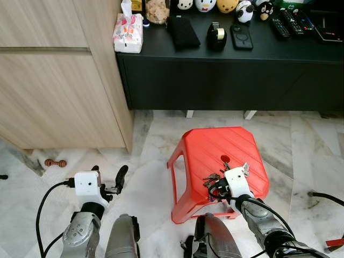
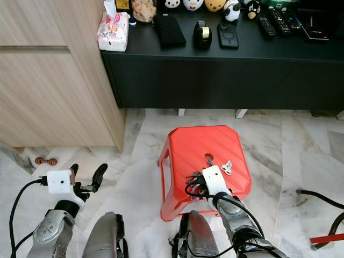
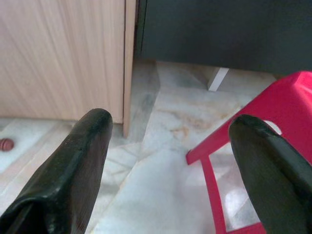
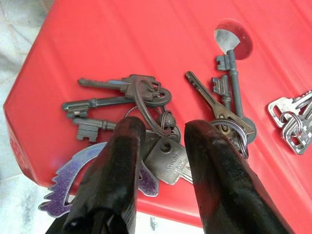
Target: Hang keys on a hook
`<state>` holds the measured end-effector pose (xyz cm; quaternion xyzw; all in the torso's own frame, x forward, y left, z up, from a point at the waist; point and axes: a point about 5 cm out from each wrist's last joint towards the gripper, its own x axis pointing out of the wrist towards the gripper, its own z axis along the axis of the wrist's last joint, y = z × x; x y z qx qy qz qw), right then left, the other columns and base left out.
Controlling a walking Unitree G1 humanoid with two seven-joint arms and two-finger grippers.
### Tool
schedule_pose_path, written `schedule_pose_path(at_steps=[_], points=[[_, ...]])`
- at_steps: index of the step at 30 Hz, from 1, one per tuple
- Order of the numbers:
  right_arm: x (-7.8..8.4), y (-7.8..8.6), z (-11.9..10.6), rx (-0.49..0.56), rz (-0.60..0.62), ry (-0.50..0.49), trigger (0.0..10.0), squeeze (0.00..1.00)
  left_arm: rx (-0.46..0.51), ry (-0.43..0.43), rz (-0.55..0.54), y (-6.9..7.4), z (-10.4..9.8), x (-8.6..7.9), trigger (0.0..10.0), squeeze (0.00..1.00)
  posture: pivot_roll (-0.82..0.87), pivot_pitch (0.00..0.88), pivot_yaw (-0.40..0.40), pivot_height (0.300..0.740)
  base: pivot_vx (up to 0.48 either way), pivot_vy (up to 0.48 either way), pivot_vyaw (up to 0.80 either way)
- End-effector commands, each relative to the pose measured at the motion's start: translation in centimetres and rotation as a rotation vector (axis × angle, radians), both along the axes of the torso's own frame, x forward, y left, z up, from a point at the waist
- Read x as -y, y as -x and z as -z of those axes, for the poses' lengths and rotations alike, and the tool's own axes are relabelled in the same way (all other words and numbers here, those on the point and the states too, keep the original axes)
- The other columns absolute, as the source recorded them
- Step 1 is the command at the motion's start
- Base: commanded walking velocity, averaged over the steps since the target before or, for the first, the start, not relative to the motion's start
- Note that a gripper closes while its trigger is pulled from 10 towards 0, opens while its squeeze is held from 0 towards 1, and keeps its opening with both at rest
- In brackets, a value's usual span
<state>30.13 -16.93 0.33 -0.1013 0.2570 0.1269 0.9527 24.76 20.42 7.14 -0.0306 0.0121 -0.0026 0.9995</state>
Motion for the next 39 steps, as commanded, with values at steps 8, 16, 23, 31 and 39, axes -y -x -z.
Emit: schedule_pose_path(at_steps=[8,16,23,31,39], points=[[0.4,-0.2,-0.3,0.033,0.046,-0.026,10.0,0.0,-0.018,0.014,-0.002,0.6,0.1,0.3,10.0,0.0,0.16,0.31,-0.119,0.636,0.0,0.0,0.0],[0.3,-0.2,-0.4,0.035,0.033,-0.039,10.0,0.0,-0.021,0.015,-0.003,0.8,0.0,0.4,10.0,0.0,0.16,0.32,-0.119,0.636,0.0,0.0,0.0],[0.1,0.0,-0.2,0.034,0.01,-0.051,10.0,0.0,-0.022,0.015,-0.006,0.9,0.0,0.4,10.0,0.0,0.17,0.326,-0.122,0.636,0.0,0.0,0.0],[-0.2,0.1,0.0,0.029,-0.006,-0.045,0.0,0.0,-0.024,0.013,-0.009,1.3,-0.1,0.3,10.0,0.0,0.16,0.336,-0.125,0.636,0.0,0.0,0.0],[-0.7,0.3,0.1,0.038,-0.017,-0.054,0.0,0.0,-0.038,0.015,-0.014,1.5,0.2,0.4,10.0,0.0,0.16,0.346,-0.128,0.636,0.0,0.0,0.0]])
